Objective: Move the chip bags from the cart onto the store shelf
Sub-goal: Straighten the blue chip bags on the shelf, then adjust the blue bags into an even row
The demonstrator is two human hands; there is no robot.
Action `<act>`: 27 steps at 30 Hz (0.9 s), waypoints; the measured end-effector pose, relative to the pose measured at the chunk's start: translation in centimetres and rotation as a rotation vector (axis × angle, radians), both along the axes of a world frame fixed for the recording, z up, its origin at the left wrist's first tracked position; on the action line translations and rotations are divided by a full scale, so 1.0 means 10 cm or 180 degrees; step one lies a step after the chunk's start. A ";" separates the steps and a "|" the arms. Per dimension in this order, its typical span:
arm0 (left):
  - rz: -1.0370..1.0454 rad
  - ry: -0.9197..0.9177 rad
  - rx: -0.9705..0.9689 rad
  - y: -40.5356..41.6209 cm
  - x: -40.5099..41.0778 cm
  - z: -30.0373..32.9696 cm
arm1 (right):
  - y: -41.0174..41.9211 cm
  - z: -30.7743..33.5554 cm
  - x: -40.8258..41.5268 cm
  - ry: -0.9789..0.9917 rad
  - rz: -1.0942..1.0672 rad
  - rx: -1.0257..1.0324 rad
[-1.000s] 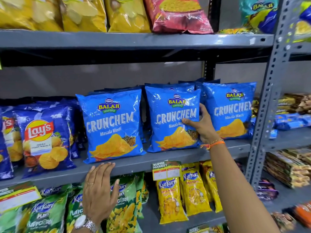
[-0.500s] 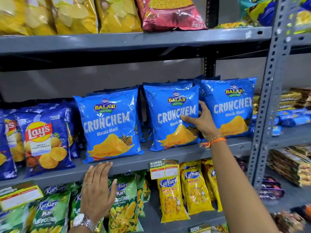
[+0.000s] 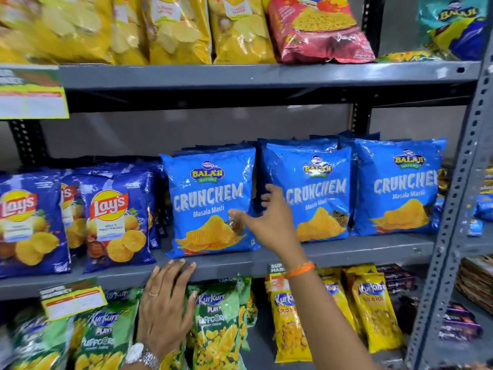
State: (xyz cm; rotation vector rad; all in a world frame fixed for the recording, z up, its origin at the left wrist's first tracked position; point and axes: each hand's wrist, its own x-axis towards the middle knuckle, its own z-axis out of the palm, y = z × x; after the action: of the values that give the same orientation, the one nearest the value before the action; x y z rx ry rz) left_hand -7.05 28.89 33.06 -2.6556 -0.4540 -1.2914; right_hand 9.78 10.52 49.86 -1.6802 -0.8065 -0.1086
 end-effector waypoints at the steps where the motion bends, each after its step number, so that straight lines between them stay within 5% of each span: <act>1: 0.0029 -0.0011 -0.0055 0.02 -0.01 0.00 | 0.14 -0.03 0.00 0.0103 0.0086 -0.0102; 5: 0.0048 0.0070 -0.0182 0.09 -0.07 0.01 | 0.43 -0.18 0.12 0.0625 0.0314 0.0179; 12: -0.0053 0.0083 -0.0250 0.10 -0.10 0.02 | 0.51 -0.29 0.17 0.0535 0.0358 0.0595; 21: -0.0091 0.0006 -0.0257 0.04 -0.06 0.03 | 0.45 -0.25 0.22 0.0504 0.0092 0.0192; 27: -0.0200 -0.0124 -0.0173 0.08 -0.25 0.03 | 0.39 -0.20 -0.19 -0.0563 -0.0880 -0.0128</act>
State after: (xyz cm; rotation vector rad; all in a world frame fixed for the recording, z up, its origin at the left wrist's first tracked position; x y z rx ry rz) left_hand -9.55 29.73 33.39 -2.7141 -0.4196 -1.3700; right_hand 7.91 14.46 47.91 -1.8315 -0.7056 -0.4399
